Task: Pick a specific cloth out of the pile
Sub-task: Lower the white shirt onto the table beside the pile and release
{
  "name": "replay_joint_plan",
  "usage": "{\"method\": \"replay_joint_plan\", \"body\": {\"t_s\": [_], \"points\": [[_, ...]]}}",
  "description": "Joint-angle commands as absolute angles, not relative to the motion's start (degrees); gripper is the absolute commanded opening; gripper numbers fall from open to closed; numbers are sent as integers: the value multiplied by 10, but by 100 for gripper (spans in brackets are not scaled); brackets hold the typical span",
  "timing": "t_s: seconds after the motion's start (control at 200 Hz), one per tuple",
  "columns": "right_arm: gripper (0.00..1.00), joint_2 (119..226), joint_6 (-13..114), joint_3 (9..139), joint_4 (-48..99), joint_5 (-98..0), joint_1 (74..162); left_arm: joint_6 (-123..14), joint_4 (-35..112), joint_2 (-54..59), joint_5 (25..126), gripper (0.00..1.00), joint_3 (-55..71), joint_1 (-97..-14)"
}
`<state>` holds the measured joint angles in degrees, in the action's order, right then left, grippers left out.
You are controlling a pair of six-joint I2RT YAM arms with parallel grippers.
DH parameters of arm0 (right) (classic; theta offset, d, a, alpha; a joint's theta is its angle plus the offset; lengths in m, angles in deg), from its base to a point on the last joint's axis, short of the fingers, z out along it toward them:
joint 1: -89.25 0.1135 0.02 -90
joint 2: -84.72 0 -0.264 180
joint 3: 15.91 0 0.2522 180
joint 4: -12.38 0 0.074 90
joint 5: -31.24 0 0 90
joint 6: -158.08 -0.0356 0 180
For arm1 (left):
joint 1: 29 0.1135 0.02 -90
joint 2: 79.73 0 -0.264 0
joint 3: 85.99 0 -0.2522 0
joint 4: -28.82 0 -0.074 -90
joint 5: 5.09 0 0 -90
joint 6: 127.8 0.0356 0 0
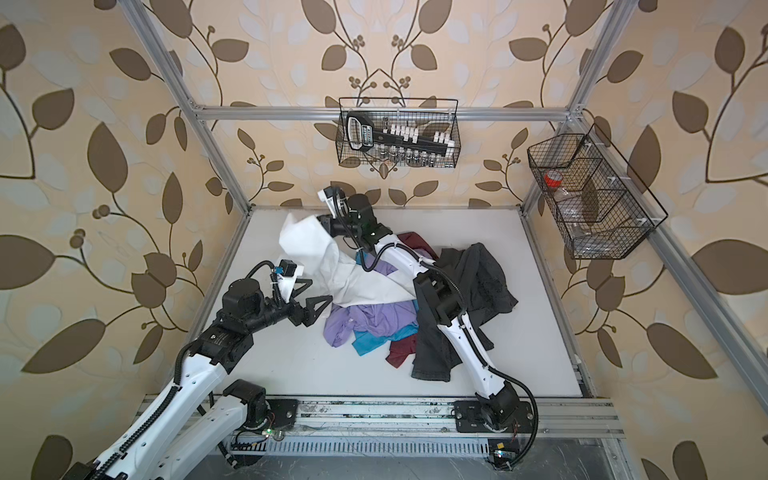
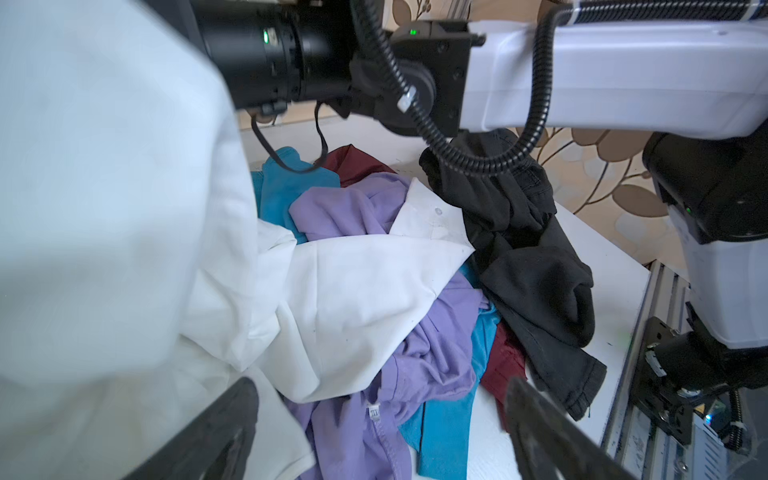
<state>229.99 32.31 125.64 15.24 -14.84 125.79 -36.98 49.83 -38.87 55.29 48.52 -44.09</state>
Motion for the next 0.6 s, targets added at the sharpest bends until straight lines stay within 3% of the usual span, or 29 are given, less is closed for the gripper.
{"method": "replay_joint_plan", "body": {"t_s": [0.0,0.105,0.155,0.42,0.595], "points": [[68,2263,413,1221,289,-141,1263,-359,476,-398,548,92,487,-446],[83,2187,448,1127,294,-180,1253,-360,474,-399,546,93,488,-446],[86,2141,467,1086,303,-211,1246,-360,475,-399,545,93,488,-446],[80,1891,556,877,444,-457,1202,-359,477,-397,544,94,485,-447],[77,1792,572,738,514,-505,1190,-360,478,-391,539,94,483,-447]]}}
